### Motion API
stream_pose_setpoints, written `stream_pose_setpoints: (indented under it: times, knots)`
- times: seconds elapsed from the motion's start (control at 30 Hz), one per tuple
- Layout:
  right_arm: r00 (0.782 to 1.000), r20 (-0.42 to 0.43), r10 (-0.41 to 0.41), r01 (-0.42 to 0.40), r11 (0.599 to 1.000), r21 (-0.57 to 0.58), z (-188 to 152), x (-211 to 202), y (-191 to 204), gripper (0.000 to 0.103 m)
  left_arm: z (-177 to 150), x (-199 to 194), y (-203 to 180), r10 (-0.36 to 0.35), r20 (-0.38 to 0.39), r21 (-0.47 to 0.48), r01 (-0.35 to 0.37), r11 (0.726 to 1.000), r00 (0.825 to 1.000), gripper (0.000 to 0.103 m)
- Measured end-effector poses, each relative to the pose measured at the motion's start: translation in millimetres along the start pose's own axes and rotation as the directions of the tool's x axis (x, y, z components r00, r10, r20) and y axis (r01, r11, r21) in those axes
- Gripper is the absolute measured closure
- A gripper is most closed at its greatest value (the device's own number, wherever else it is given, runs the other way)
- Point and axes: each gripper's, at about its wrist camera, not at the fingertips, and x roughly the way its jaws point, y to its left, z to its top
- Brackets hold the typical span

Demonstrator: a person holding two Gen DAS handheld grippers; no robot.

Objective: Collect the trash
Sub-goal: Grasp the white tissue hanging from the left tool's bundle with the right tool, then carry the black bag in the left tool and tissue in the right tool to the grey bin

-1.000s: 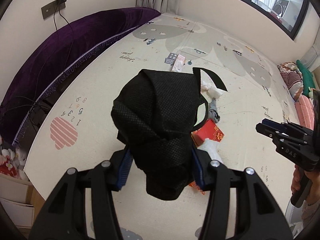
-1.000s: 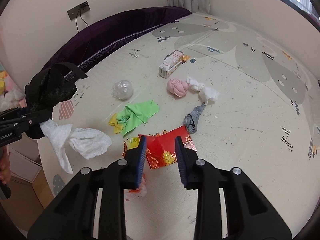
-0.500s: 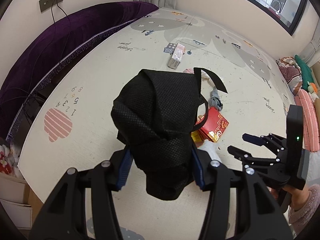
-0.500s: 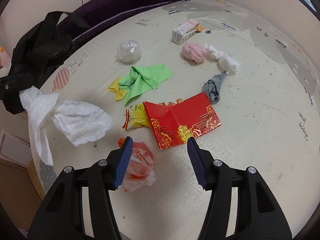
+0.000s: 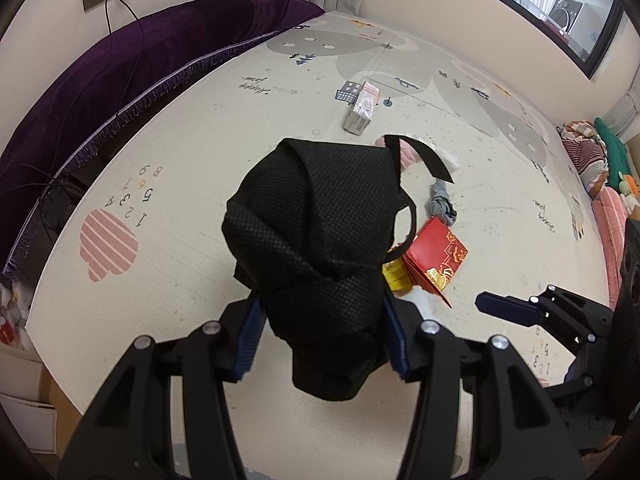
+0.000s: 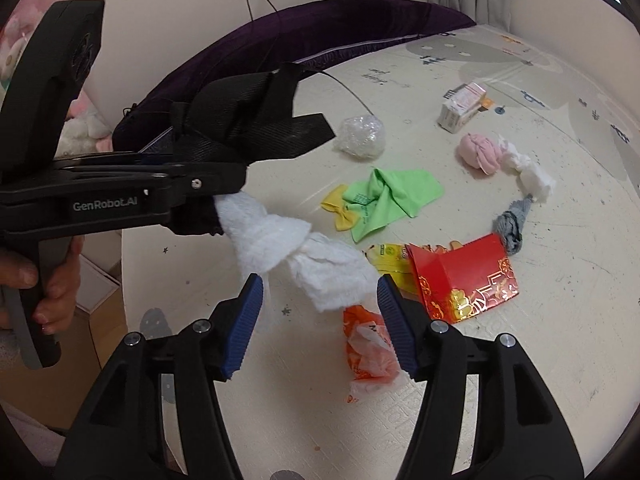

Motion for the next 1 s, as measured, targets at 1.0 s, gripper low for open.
stream_pose_setpoints:
  times: [1.0]
  knots:
    - [0.997,0.013,0.075,-0.073,0.994,-0.081,38,-78,67,0.077,14,-124,-9,-0.122,0.089,0.073,0.116,0.991,0.989,0.051]
